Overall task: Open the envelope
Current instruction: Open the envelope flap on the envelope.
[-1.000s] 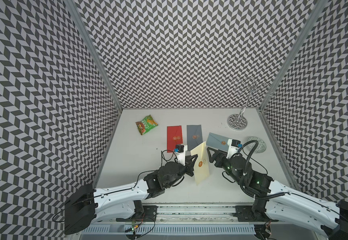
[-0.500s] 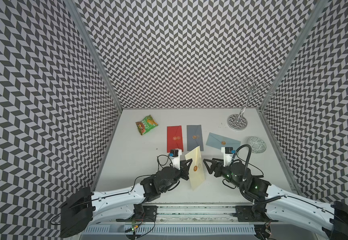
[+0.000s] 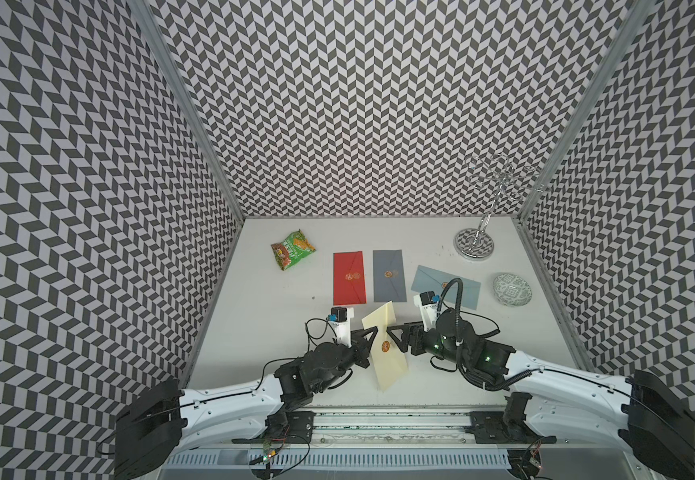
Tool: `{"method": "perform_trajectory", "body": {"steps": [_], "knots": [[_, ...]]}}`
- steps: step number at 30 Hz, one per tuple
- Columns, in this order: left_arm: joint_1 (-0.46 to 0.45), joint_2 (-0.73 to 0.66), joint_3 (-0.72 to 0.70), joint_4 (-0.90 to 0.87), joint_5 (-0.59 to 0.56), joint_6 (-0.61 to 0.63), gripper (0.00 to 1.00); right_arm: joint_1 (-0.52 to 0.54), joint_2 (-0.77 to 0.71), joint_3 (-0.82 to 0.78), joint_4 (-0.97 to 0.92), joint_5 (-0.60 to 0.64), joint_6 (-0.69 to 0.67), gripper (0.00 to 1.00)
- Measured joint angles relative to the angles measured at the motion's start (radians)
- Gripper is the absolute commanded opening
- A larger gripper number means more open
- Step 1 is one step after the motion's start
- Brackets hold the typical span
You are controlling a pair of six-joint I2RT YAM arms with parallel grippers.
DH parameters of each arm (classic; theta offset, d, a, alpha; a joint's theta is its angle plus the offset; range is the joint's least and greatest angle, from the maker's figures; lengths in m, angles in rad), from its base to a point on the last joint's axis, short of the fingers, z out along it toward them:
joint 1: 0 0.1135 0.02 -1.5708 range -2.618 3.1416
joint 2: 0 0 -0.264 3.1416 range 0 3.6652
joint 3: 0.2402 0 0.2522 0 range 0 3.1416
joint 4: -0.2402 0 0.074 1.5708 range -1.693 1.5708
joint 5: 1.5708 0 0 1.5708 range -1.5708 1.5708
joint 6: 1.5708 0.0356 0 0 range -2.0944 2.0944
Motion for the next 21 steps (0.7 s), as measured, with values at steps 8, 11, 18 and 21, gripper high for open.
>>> {"method": "perform_trajectory", "body": {"steps": [8, 11, 18, 21], "knots": [[0.0, -0.001, -0.009, 0.01, 0.003, -0.008, 0.0, 0.0, 0.032, 0.029, -0.05, -0.004, -0.005, 0.77], [0.0, -0.001, -0.011, 0.02, 0.003, -0.016, 0.0, 0.003, 0.052, 0.045, -0.06, -0.013, -0.012, 0.77], [0.0, 0.028, -0.013, 0.037, 0.004, -0.023, 0.0, 0.016, 0.056, 0.069, -0.107, -0.003, -0.019, 0.78], [0.0, 0.043, -0.013, 0.041, 0.006, -0.023, 0.0, 0.032, 0.064, 0.096, -0.146, 0.033, -0.016, 0.79]]}}
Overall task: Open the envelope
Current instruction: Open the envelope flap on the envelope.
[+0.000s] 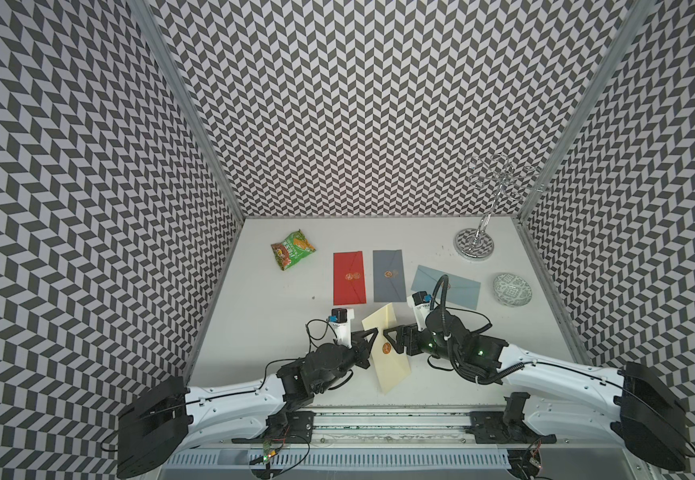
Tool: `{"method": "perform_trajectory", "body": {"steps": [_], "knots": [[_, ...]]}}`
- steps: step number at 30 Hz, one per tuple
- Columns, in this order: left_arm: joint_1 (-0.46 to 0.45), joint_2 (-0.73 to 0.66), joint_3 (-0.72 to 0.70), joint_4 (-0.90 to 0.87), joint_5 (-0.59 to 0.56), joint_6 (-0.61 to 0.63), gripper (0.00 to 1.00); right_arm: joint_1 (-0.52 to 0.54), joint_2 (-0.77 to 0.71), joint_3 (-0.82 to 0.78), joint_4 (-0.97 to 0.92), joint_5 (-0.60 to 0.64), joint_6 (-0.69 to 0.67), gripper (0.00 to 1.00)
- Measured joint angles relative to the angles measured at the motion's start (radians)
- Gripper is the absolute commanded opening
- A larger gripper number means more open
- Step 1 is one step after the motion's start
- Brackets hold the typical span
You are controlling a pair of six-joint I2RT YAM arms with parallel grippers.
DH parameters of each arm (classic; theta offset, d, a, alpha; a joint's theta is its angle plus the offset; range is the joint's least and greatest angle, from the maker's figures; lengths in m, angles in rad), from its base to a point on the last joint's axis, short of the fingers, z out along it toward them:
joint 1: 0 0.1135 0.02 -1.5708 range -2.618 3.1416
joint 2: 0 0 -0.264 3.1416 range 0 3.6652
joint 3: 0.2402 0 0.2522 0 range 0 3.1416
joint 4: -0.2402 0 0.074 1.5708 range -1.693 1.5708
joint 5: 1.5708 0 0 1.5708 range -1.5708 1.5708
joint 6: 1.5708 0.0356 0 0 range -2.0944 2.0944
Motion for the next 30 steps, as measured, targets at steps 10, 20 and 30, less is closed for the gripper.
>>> {"method": "perform_trajectory", "body": {"steps": [10, 20, 30], "knots": [[0.002, -0.001, -0.002, 0.016, -0.001, 0.005, 0.0, 0.095, 0.125, 0.171, -0.18, 0.263, 0.087, 0.8], [0.008, -0.045, -0.049, 0.0, -0.025, 0.008, 0.0, 0.148, 0.256, 0.295, -0.311, 0.378, 0.143, 0.8], [0.008, -0.069, -0.056, 0.006, -0.014, 0.008, 0.0, 0.154, 0.257, 0.298, -0.352, 0.408, 0.164, 0.8]]}}
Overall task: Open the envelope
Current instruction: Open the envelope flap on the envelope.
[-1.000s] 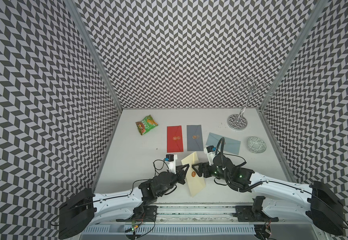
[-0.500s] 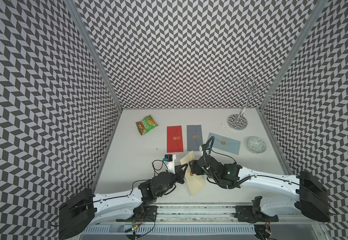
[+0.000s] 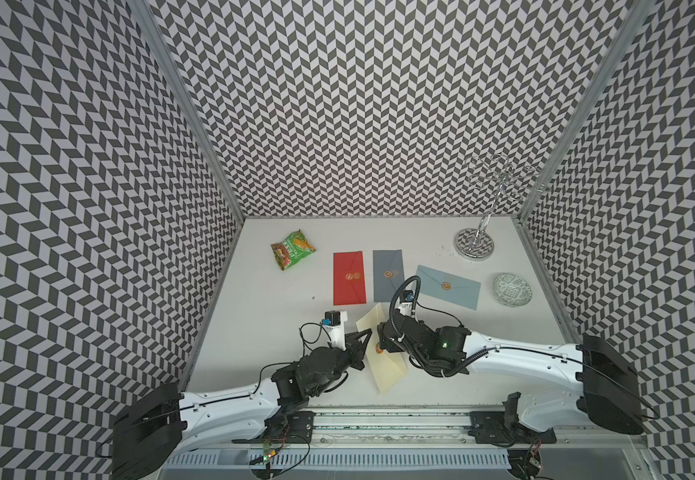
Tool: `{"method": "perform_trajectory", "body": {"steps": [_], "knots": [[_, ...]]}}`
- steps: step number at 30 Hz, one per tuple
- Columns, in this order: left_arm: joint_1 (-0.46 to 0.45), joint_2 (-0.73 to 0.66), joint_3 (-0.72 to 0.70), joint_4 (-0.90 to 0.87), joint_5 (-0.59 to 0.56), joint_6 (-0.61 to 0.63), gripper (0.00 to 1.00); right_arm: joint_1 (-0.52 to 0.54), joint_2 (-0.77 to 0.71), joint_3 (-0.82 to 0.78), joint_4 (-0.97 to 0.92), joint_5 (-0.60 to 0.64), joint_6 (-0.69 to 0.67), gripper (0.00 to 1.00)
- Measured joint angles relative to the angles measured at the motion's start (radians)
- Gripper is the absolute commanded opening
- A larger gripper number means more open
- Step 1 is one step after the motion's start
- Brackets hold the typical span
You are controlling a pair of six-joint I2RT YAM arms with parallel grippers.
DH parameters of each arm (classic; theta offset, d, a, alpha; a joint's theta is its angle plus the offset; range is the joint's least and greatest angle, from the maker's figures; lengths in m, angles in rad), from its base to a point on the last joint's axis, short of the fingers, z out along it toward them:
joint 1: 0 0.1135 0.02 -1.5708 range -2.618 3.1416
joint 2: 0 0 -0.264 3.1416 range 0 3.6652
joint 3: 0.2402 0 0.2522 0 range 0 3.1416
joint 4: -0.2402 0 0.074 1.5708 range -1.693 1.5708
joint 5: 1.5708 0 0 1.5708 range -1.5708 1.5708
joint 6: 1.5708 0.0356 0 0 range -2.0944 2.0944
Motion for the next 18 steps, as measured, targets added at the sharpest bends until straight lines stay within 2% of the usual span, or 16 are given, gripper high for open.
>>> {"method": "perform_trajectory", "body": {"steps": [18], "knots": [[0.0, -0.054, 0.0, 0.03, 0.063, 0.047, 0.0, 0.024, -0.069, 0.019, -0.076, 0.045, 0.04, 0.8]]}}
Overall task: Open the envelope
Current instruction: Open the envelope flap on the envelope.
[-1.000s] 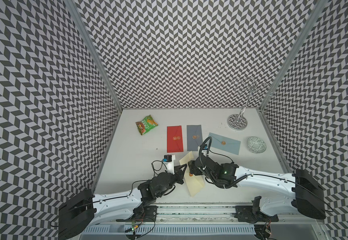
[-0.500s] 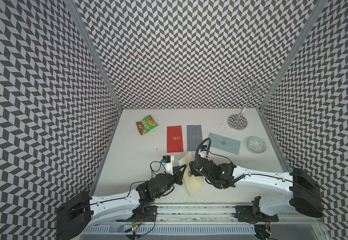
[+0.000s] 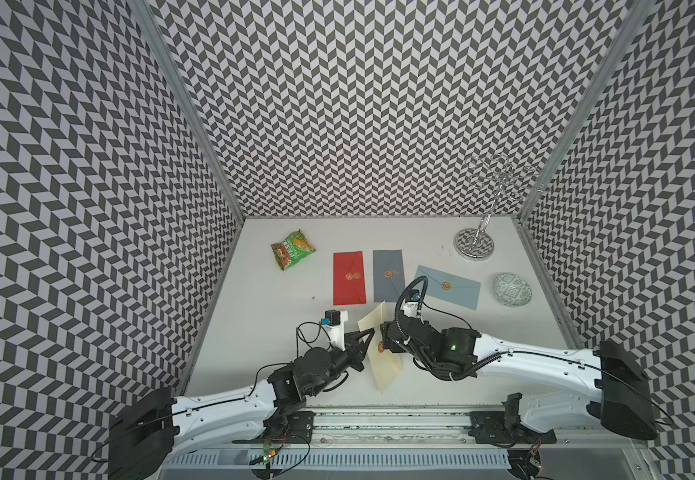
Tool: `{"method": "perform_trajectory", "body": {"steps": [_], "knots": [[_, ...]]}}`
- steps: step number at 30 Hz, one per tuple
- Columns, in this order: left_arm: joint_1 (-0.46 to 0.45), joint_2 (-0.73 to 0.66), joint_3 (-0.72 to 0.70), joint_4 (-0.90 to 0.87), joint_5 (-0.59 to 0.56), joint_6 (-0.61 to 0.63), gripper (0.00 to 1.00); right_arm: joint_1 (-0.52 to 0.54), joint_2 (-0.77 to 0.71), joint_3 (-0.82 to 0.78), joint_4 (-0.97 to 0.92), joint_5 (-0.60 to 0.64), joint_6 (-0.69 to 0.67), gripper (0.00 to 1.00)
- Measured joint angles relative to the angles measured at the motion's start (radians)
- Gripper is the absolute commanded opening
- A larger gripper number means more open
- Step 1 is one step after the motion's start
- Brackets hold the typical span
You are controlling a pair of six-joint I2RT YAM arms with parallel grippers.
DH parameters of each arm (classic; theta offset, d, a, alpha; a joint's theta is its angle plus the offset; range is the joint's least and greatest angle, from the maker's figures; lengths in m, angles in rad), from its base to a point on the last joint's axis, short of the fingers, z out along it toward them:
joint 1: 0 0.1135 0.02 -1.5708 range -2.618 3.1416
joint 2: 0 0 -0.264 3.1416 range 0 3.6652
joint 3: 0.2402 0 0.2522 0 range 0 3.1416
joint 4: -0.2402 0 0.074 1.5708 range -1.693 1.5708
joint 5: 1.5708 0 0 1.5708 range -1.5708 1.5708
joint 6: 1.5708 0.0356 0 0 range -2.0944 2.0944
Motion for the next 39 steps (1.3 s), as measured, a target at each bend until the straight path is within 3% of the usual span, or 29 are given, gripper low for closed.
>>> {"method": "perform_trajectory", "body": {"steps": [25, 39], "knots": [[-0.002, -0.026, 0.0, 0.04, 0.021, 0.006, 0.0, 0.027, -0.069, 0.023, -0.073, 0.043, 0.031, 0.8], [-0.002, -0.017, 0.0, 0.052, 0.03, 0.01, 0.0, 0.027, -0.1, -0.004, -0.015, 0.009, -0.035, 0.83]]}}
